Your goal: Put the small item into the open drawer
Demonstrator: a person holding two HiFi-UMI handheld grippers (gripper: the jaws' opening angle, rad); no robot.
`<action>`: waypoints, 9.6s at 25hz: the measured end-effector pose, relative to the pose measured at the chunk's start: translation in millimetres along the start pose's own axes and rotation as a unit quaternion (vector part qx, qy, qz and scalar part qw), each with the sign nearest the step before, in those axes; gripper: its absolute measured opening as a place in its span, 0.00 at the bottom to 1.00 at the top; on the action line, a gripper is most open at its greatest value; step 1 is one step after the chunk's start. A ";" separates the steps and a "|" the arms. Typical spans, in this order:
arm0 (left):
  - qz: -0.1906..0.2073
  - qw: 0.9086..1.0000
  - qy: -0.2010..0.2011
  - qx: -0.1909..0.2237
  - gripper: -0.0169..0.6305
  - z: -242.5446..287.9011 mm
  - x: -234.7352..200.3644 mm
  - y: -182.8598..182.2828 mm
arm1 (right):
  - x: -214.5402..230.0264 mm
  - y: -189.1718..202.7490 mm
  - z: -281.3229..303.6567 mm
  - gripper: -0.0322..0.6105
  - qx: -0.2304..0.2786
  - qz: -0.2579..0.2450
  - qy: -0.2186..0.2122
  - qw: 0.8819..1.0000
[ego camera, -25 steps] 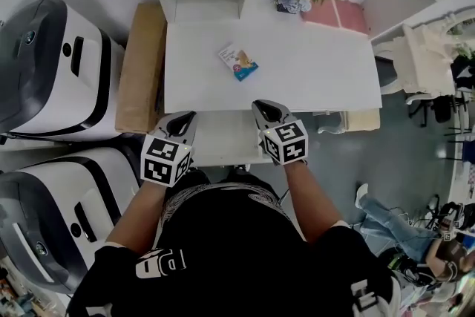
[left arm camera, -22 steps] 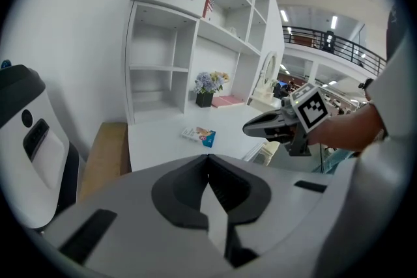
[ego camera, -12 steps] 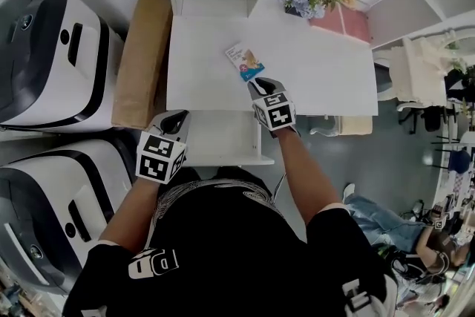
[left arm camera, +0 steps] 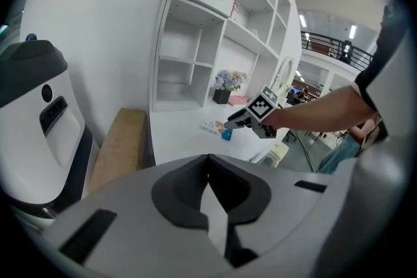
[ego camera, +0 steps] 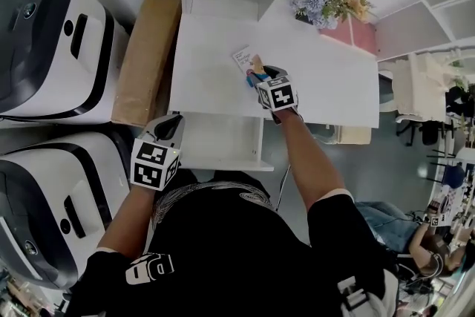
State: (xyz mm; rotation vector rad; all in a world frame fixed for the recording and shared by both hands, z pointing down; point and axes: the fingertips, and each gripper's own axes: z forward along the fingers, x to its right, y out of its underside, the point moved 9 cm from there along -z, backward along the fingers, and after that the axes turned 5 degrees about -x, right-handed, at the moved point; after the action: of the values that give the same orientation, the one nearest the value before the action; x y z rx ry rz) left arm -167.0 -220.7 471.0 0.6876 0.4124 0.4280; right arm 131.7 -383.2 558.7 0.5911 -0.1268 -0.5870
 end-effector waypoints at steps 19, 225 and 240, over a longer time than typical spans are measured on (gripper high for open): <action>-0.025 0.999 -0.022 -0.007 0.05 0.0 -0.1 -0.1 | 13.4 -23.2 65.4 0.69 -0.083 -0.025 -0.026 0.996; 0.090 0.990 0.085 0.068 0.05 -74.8 87.1 32.6 | -205.2 91.1 -239.2 0.06 0.273 0.165 -0.115 0.941; 0.007 0.994 0.069 0.090 0.05 -95.8 237.4 121.6 | -191.0 235.3 -316.1 0.06 0.258 0.168 -0.191 0.932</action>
State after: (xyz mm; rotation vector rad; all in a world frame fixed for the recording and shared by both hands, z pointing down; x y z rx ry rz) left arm -45.2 32.6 434.1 0.8385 0.5827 0.4566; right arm 174.3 35.6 438.3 0.9358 -0.7533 -0.3234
